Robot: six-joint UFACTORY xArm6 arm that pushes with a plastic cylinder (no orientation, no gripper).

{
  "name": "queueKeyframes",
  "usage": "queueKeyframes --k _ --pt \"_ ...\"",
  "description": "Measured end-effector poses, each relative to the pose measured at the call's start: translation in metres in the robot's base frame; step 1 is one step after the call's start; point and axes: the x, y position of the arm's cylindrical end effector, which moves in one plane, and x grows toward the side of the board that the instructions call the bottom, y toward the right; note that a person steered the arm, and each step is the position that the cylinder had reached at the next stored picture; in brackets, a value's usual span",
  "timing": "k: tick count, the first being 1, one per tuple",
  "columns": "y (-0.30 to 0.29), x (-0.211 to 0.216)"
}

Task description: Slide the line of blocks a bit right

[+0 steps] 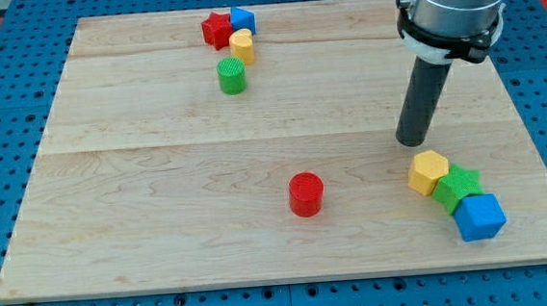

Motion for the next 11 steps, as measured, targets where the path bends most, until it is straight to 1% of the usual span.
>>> queueKeyframes --k 1,2,4,5,6,7,8,9,11 --pt "-0.009 0.0" --pt "-0.032 0.0" --pt "-0.033 0.0" --pt "-0.047 0.024" --pt "-0.049 0.041" --pt "-0.046 0.048" --pt "-0.013 0.053" --pt "-0.011 0.053" --pt "0.015 0.053"
